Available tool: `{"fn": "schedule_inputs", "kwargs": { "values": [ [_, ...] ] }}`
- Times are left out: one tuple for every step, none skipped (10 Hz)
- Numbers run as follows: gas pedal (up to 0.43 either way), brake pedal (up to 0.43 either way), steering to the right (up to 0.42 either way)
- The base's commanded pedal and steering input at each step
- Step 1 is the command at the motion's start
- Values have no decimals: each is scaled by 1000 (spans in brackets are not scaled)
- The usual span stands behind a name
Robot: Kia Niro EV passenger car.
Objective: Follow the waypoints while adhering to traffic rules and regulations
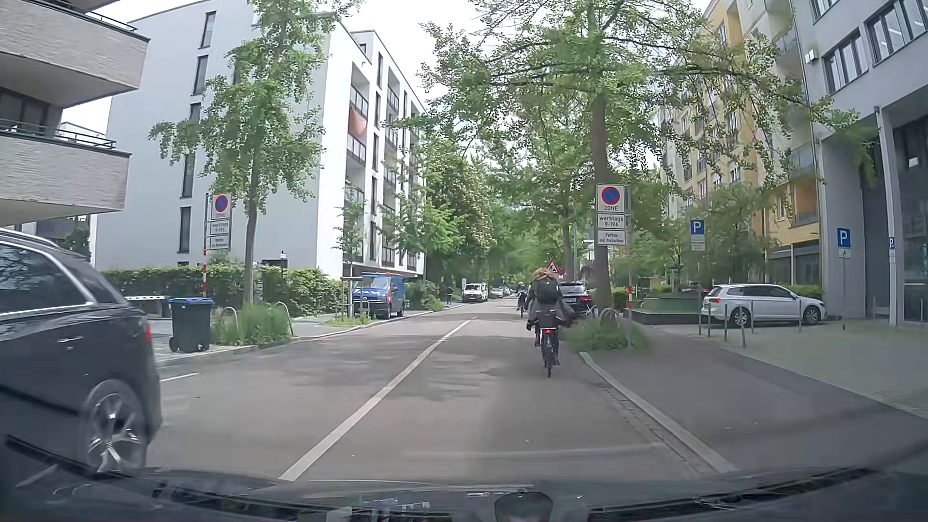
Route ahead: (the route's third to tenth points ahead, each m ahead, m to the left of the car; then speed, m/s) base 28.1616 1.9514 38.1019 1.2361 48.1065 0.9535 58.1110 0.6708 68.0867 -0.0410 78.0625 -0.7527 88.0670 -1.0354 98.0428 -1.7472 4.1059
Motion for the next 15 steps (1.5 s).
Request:
{"fn": "schedule_inputs", "kwargs": {
  "values": [
    [47,0,0],
    [47,0,2],
    [47,0,5],
    [47,0,7],
    [47,0,9],
    [47,0,11],
    [47,0,11],
    [47,0,8],
    [47,0,3],
    [47,0,0],
    [47,0,-1],
    [47,0,-1],
    [47,0,-1],
    [47,0,-1],
    [47,0,-1]
  ]
}}
